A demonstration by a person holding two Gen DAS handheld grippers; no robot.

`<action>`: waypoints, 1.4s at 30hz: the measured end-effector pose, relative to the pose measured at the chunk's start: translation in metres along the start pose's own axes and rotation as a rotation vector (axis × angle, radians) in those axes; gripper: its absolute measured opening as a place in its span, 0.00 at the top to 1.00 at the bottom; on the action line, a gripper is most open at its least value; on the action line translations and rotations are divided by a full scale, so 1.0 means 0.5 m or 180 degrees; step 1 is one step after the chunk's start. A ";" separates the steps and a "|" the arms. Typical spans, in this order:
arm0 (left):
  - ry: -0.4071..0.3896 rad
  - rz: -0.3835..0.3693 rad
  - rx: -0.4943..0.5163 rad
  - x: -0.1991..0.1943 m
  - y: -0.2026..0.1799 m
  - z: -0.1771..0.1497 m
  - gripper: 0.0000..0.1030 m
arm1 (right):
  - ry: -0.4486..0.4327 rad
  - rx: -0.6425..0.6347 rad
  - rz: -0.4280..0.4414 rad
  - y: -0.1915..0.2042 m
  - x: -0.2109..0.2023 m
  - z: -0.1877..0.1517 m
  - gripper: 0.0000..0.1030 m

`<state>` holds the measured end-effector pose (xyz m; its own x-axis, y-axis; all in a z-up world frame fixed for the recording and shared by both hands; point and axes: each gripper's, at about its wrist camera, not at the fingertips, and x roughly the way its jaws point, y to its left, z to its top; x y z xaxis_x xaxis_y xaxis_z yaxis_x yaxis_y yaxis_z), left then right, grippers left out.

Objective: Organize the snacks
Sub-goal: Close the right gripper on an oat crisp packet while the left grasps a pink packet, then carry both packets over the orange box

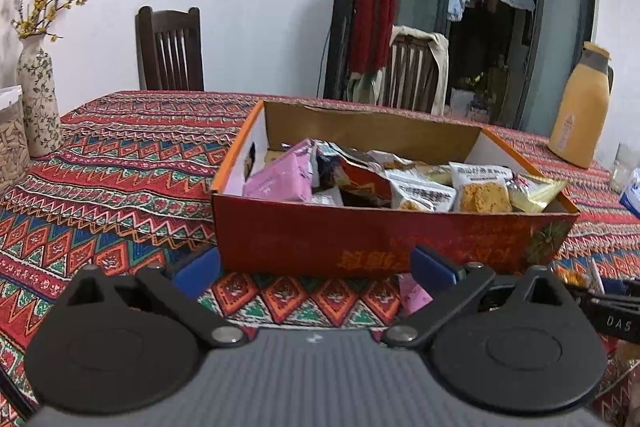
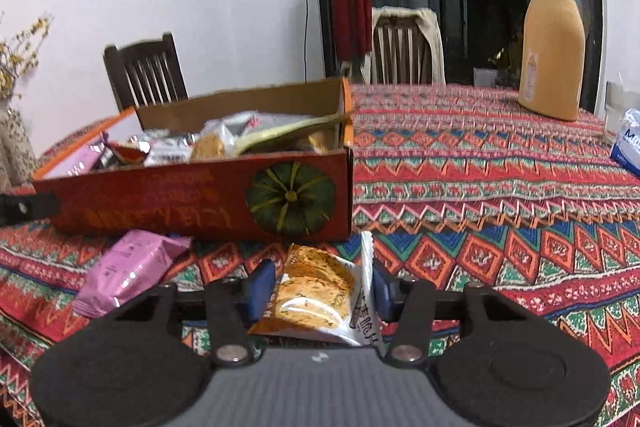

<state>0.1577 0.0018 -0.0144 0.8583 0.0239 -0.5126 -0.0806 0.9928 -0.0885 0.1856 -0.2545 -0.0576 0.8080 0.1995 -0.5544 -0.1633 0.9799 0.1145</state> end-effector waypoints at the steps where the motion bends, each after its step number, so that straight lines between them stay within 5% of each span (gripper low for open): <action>1: 0.0036 -0.0026 0.0001 0.000 -0.007 0.002 0.00 | -0.0045 0.0010 0.0004 -0.001 -0.005 0.000 0.52; 18: 0.0578 -0.0171 0.0378 0.062 -0.163 -0.027 0.02 | -0.0396 0.0140 0.0031 -0.019 -0.042 -0.005 0.52; 21: 0.0669 -0.0198 0.0447 0.076 -0.177 -0.034 0.21 | -0.0411 0.0137 0.0041 -0.019 -0.044 -0.005 0.52; 22: 0.0723 -0.0212 0.0461 0.082 -0.180 -0.038 0.37 | -0.0416 0.0141 0.0046 -0.020 -0.045 -0.006 0.52; 23: 0.0752 -0.0213 0.0474 0.087 -0.182 -0.039 0.39 | -0.0422 0.0142 0.0050 -0.021 -0.047 -0.007 0.52; 42: 0.0436 -0.0349 0.0443 0.027 -0.168 -0.034 0.40 | -0.0503 0.0108 0.0094 -0.018 -0.058 -0.006 0.52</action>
<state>0.1675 -0.0832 -0.0282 0.7804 -0.0916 -0.6185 0.0882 0.9954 -0.0362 0.1619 -0.2693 -0.0453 0.8825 0.2227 -0.4142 -0.1713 0.9725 0.1579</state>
